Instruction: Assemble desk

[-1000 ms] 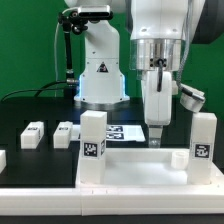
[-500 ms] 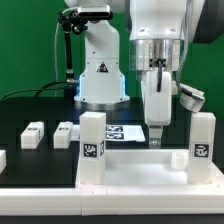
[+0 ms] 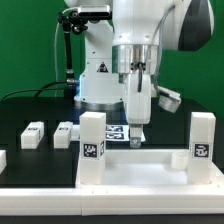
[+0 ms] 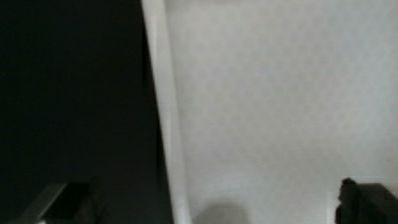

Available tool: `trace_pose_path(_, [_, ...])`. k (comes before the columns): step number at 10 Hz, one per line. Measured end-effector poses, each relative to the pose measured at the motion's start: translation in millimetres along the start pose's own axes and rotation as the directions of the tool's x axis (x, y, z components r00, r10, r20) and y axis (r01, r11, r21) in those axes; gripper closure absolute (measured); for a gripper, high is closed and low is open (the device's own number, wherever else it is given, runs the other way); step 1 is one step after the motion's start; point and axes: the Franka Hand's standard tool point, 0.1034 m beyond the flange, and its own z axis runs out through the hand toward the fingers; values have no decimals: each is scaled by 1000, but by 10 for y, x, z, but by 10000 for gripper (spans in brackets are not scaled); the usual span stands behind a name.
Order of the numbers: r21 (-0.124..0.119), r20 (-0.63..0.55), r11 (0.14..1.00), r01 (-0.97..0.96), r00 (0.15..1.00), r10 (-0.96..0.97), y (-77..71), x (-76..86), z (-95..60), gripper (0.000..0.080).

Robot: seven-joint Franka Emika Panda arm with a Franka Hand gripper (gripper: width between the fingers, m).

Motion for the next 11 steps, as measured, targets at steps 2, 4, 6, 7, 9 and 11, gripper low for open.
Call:
trace_pose_path(2, [-11,-12,1000,4,1000,-4,90,-19,166,151])
trace_pose_path(4, [17,6,999,31,1000,-31,118,27,205,151])
trace_pose_path(6, [14,17,999,41,999,-41,108,51,216,151])
trace_pose_path(7, [13,17,999,42,999,-42,110,49,217,253])
trace_pose_path(9, [13,17,999,42,999,-42,110,49,217,388])
trace_pose_path(11, [13,17,999,42,999,-42,111,49,217,704])
